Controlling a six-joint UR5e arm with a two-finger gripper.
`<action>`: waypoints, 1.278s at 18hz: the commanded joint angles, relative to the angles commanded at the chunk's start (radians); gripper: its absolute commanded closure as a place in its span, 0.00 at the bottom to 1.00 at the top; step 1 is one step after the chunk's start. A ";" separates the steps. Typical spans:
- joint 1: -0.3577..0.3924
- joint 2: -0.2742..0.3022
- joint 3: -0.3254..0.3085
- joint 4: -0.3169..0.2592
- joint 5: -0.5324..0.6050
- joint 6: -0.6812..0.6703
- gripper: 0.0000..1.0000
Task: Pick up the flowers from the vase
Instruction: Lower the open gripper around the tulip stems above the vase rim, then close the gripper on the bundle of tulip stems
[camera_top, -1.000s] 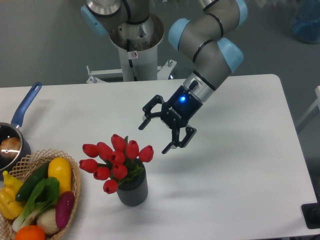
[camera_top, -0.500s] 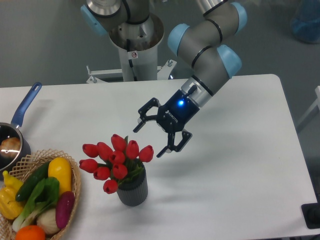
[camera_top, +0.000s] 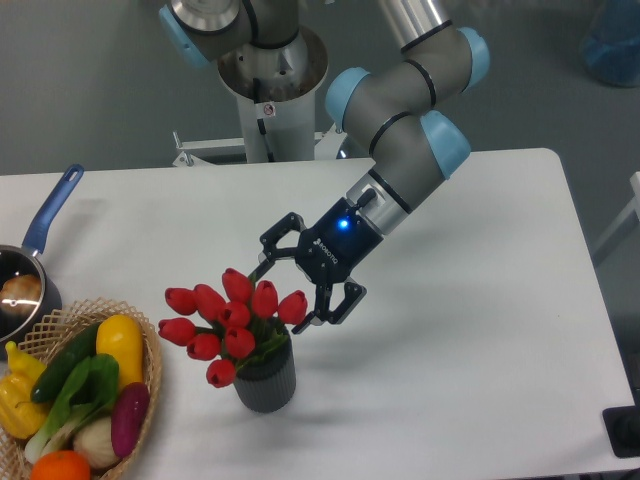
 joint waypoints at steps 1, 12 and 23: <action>0.000 -0.006 0.003 0.002 0.000 -0.002 0.00; -0.029 -0.046 0.045 0.018 0.000 -0.006 0.00; -0.058 -0.060 0.055 0.023 -0.003 -0.030 0.00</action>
